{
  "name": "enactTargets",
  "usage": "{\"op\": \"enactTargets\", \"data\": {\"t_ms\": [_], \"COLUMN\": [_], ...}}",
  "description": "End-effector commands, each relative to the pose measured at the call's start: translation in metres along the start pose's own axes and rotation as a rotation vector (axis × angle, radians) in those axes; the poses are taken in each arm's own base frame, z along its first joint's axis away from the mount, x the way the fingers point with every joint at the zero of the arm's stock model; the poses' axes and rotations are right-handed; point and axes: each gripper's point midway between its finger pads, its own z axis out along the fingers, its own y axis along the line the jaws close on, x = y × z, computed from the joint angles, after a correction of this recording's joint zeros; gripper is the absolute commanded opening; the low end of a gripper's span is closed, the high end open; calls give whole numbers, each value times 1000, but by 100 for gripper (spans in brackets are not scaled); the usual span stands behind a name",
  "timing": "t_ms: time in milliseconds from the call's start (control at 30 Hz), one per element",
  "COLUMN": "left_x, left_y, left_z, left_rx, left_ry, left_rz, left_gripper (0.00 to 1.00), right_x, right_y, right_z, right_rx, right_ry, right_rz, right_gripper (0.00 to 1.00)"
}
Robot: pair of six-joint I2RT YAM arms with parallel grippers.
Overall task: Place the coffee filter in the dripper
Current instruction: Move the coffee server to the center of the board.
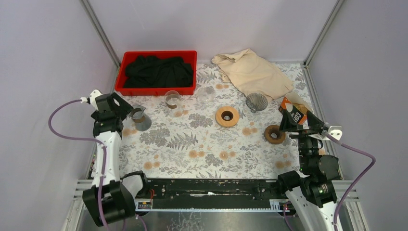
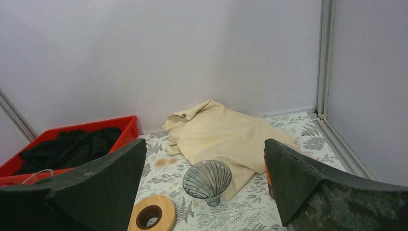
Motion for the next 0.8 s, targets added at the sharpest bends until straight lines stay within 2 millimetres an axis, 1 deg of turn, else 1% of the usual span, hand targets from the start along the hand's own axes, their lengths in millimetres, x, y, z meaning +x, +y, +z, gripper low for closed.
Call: {"op": "enactTargets", "data": {"t_ms": [0,167,300,433,467,633,767], "left_x": [0,4,10,15,16,24,23], "left_y": [-11,-2,-8,-9,-9,-18,-22], "left_z": [11,34,48,56,57,57,53], "left_rx": [59,52,101,110,111,164,188], "left_ry": [77,150,228,274,281,328,335], "left_rz": [-9,-7,-13,9,12,13,2], "left_gripper": [89,79,64,47,44,41,41], "right_x": [-10,-10,-11,-11,-11,-12,-11], "right_y": [3,4,3,2,2,1,1], "right_z": [-1,-2,-3,-4,-4,-5,-5], "right_rx": [-16,-21,-19,-17,-15,-14,-13], "right_ry": [-42,-44,-47,-51,-52,-55,-53], "right_rz": [4,2,3,2,1,0,-2], "right_gripper": [99,99,99,99,99,99,99]}}
